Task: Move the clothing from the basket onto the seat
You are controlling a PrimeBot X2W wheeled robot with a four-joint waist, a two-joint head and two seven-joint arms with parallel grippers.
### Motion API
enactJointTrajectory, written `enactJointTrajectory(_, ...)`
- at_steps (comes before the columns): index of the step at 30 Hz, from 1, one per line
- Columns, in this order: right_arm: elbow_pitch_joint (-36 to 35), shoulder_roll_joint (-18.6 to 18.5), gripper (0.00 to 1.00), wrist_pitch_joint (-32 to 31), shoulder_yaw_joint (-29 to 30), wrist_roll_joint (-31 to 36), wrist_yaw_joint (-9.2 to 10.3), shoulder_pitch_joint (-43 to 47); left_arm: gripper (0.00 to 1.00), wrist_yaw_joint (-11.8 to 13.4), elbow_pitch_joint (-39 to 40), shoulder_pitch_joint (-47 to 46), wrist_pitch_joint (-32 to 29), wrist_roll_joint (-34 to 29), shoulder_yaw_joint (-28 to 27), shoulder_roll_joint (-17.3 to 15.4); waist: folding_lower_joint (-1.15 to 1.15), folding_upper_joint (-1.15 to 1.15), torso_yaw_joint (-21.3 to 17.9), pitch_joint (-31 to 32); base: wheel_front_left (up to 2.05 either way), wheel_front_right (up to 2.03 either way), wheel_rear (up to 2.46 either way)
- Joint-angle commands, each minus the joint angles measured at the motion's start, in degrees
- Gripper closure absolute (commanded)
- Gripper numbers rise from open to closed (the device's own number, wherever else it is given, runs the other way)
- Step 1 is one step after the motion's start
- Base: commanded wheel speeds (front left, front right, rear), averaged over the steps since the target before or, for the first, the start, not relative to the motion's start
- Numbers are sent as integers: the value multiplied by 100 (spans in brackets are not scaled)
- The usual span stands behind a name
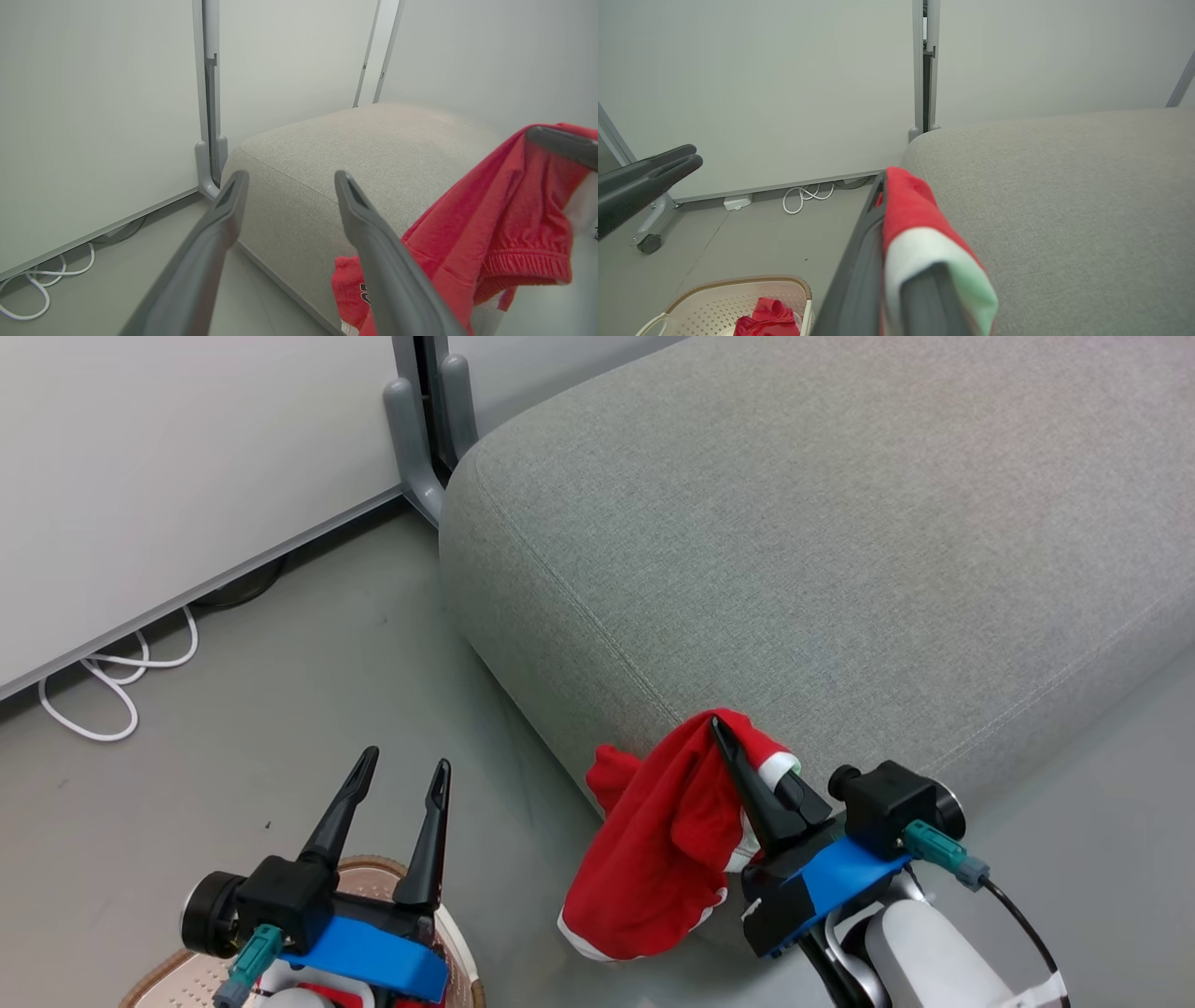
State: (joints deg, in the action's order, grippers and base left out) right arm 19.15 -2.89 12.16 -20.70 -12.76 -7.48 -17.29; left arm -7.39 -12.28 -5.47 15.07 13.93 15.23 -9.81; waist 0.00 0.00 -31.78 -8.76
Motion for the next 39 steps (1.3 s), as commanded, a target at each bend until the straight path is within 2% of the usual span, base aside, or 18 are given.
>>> enactJointTrajectory(1,-24,1,100,-37,22,12,-3,-123,0,-10,53,17,15,-45,-56,-32,0,0,-3,-47,0,0,0)
enactJointTrajectory(7,156,1,100,-148,508,39,-3,-963,0,-10,225,-4,15,-149,-238,-109,0,0,-40,-430,0,0,0)
enactJointTrajectory(13,572,-43,100,-218,1313,-127,-3,-2315,0,-10,433,-201,15,-277,-214,-354,0,0,113,-1125,0,0,0)
enactJointTrajectory(20,1207,-547,100,-176,2472,-438,-2,-3860,0,-10,782,-508,16,-307,-185,-651,0,0,503,-2016,0,0,0)
enactJointTrajectory(27,1684,-1103,100,12,3610,-389,-3,-5052,0,-8,1291,-830,15,-405,-198,-861,0,0,908,-2910,0,0,0)
enactJointTrajectory(34,2289,-1359,100,123,4295,-61,-3,-5370,0,8,1603,-1033,14,-479,-137,-911,0,0,1203,-3347,0,0,0)
enactJointTrajectory(39,3129,-1313,100,194,4602,661,-2,-5076,0,31,1687,-1109,14,-511,-100,-899,0,0,1313,-3487,0,0,0)
